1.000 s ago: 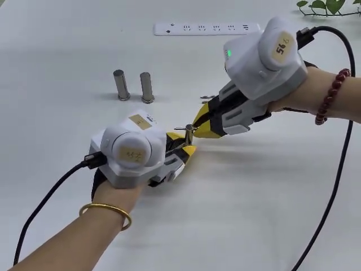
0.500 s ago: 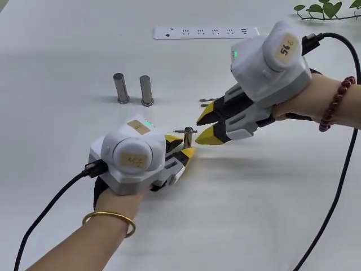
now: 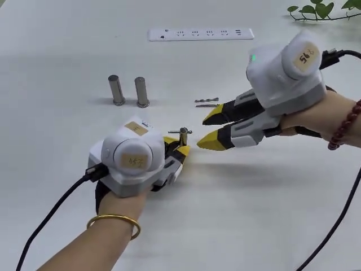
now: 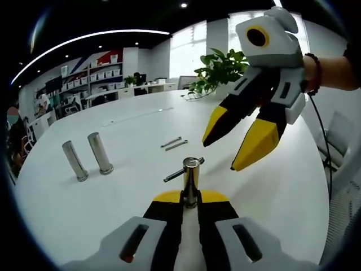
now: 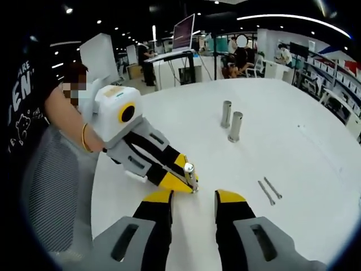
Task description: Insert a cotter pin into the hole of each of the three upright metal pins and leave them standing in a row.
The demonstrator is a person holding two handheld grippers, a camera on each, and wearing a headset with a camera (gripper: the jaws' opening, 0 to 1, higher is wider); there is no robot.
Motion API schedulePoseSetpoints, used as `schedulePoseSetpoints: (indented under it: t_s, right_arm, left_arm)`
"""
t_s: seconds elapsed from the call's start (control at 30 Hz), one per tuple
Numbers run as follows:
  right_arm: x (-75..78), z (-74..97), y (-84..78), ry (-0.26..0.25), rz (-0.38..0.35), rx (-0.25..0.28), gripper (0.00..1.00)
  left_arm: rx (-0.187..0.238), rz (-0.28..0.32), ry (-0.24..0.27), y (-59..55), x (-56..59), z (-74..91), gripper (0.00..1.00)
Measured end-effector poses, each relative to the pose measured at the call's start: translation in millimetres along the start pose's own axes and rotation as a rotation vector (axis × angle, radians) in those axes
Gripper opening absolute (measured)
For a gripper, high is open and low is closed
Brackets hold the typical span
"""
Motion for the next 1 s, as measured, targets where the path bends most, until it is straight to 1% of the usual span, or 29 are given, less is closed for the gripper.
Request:
schedulePoseSetpoints:
  t_s: [0.17, 0.43, 0.53, 0.63, 0.87, 1.0]
  right_arm:
    - [-3.4, 2.4, -2.0, -0.018, -0.049, 0.022, 0.28]
    - [-3.3, 4.4, -0.8, -0.050, -0.097, 0.052, 0.36]
    - [-3.5, 5.3, -0.6, -0.064, -0.110, 0.062, 0.38]
    - [-3.2, 5.9, -0.6, -0.081, -0.105, 0.063, 0.39]
    - [-4.0, 5.6, 0.6, -0.097, -0.141, 0.084, 0.39]
    - [-4.3, 5.5, -0.8, -0.102, -0.154, 0.088, 0.39]
  left_arm:
    - [-0.001, -0.002, -0.004, 0.1, -0.4, -0.2, 0.06]
    - [0.002, 0.006, -0.004, 0.8, -2.6, -0.9, 0.06]
    - [-0.001, 0.008, -0.005, 0.7, -3.5, -0.3, 0.06]
    - [-0.005, 0.005, -0.001, 0.3, -5.5, 1.7, 0.06]
    - [0.011, 0.012, 0.009, 6.6, -18.7, 9.9, 0.06]
    - [0.000, -0.003, 0.029, 5.7, -29.7, 15.5, 0.06]
Point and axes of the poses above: the centre of the closed fingertips' face, and the gripper's own axes: z roughly backward along the fingers, x roughly to its right, y roughly out of its top, the point moved 6 cm from there along z, roughly backward along the fingers, and after that the axes turned 7 degrees about -y, right-handed, at the moved point
